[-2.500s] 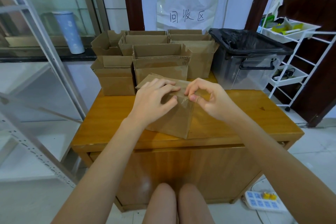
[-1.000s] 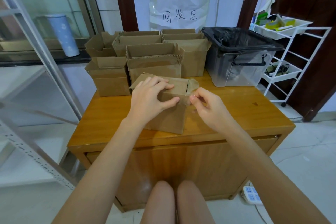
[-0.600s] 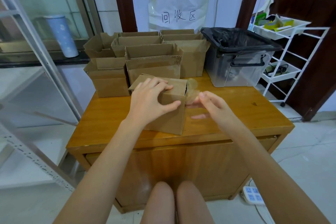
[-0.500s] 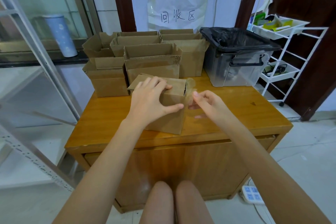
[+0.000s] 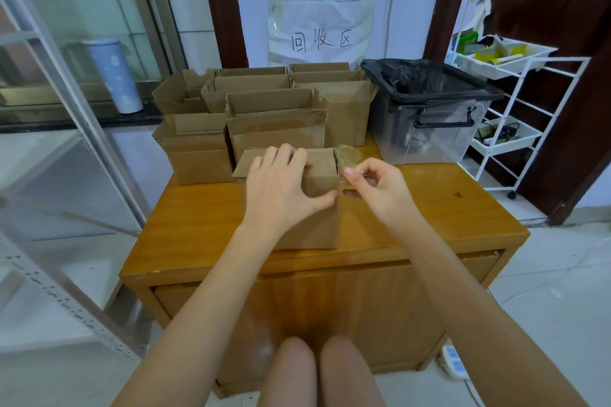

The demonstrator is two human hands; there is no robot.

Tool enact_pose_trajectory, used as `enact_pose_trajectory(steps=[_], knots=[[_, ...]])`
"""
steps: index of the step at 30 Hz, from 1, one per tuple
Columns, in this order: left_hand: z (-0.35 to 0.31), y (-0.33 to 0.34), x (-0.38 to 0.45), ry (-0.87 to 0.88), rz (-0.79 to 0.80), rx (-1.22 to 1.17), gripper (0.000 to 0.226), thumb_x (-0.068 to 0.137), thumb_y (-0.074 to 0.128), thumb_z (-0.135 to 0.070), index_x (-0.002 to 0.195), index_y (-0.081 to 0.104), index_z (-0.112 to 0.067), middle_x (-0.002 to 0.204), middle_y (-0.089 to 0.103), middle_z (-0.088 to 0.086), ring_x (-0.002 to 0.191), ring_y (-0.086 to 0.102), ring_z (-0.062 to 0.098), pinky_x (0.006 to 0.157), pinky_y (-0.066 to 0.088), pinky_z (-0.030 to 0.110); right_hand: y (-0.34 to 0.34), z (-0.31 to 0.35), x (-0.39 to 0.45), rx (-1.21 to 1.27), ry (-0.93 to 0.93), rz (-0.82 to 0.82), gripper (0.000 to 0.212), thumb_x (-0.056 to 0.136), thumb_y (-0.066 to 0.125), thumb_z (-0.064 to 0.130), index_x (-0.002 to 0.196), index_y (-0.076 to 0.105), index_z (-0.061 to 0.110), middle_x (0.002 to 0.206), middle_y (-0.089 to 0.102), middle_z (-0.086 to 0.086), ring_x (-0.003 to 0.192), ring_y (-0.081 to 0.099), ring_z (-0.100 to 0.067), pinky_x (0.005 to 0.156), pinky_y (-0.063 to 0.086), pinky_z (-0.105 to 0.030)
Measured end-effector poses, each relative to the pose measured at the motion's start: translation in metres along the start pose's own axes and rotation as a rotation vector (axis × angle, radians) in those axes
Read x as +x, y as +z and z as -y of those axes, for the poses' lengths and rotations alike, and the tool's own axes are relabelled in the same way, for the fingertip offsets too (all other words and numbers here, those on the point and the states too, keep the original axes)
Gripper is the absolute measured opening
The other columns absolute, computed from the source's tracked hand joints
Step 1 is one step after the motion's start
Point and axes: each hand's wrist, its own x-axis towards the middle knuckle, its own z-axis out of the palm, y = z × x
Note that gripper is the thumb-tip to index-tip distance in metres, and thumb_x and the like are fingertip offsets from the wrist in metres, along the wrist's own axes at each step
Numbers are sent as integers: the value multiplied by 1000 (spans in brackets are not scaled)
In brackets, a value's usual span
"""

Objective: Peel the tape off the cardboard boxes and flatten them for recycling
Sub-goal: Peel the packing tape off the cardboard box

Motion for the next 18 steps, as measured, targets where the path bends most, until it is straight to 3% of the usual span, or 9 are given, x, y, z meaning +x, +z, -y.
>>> enact_pose_trajectory(steps=[6,9,14,18], knots=[[0,-11,9,-98,21,-78,72,67,48,-84,98,49,-19,101,51,-5,97,48,15,82,36,29,3,16,4,5,-75,5,12,94,56,8,83,57,2,88,67,-11,83,68,-13,70,56,-20],[7,-17,13,-164,33,-259,61,68,56,-78,95,45,-25,97,50,-10,93,48,11,78,42,29,2,26,8,74,-108,-1,10,96,52,6,89,55,-1,87,70,-7,82,70,-10,74,57,-23],[18,-25,13,-251,31,-522,43,74,68,-57,99,49,-27,101,54,-11,99,50,9,80,47,32,1,44,15,147,-91,43,9,97,46,2,96,51,-5,87,69,-12,83,71,-19,74,59,-30],[22,-23,13,-258,21,-642,38,82,56,-50,118,53,-39,107,51,-13,104,49,6,88,46,35,5,54,23,218,-90,30,12,98,46,1,87,49,4,82,68,-15,79,72,-24,72,59,-33]])
